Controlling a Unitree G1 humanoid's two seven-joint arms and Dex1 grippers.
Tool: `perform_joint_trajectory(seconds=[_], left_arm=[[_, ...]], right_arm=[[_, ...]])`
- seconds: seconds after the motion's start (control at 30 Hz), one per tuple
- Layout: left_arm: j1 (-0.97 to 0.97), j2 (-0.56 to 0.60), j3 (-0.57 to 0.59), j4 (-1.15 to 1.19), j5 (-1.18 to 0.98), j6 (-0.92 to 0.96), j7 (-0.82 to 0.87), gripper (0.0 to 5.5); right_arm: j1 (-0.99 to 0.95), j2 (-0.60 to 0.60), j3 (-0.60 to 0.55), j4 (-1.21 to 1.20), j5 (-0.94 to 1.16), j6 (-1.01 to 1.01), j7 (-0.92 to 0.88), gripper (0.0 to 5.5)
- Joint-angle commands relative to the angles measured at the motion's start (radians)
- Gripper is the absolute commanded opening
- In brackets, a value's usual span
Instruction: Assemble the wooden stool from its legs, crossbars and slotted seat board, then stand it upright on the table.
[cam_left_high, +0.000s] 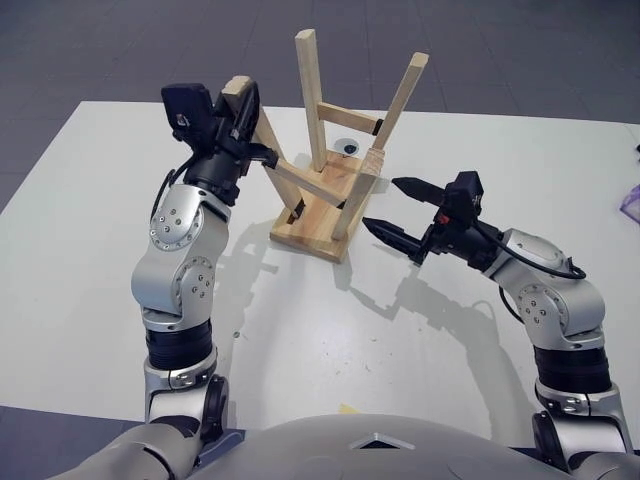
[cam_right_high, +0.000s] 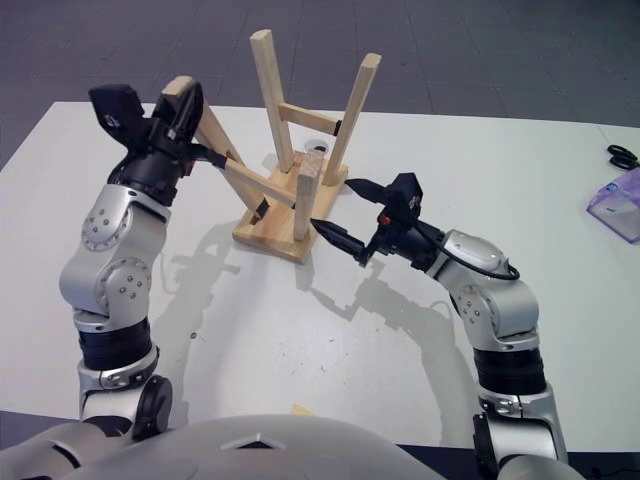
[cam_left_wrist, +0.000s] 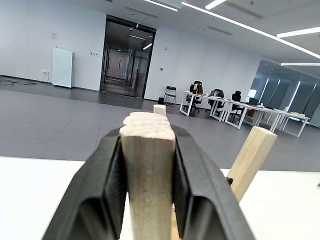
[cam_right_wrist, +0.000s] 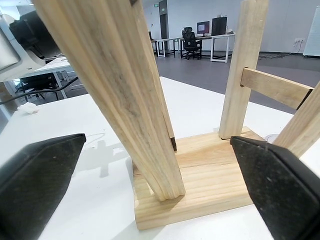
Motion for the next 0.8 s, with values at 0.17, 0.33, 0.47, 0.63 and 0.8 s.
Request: perform_joint_trajectory(seconds=[0.17,0.33,0.47,0.63,0.8], left_arm=[[-0.011,0.147,0.085,0.001,0.026,0.015,-0.052,1.03],[0.013,0.149,0.073,-0.082,-0.033,0.056,-0.076,1.03],[0.010,0.209,0.022,-0.133,0.064,0.019,-0.085,1.03],[0.009,0.318,-0.145,-0.205,0.255,-0.014,-0.135,1.03],[0.011,0.326,-0.198,-0.189,0.337,-0.034,-0.154,1.03]], right_arm=[[0.010,-0.003,0.009,-0.017,-0.001,-0.001,0.009,5.40],[-0.011,-0.018,0.018,-0.037,-0.026,-0.006,0.003,5.40],[-0.056,-0.018,-0.003,-0.055,-0.006,0.018,-0.013,5.40],[-0.103,-0.025,0.004,-0.071,-0.034,0.031,-0.044,5.40],[-0.124,-0.004,-0.011,-0.100,0.045,0.079,-0.043,5.40]])
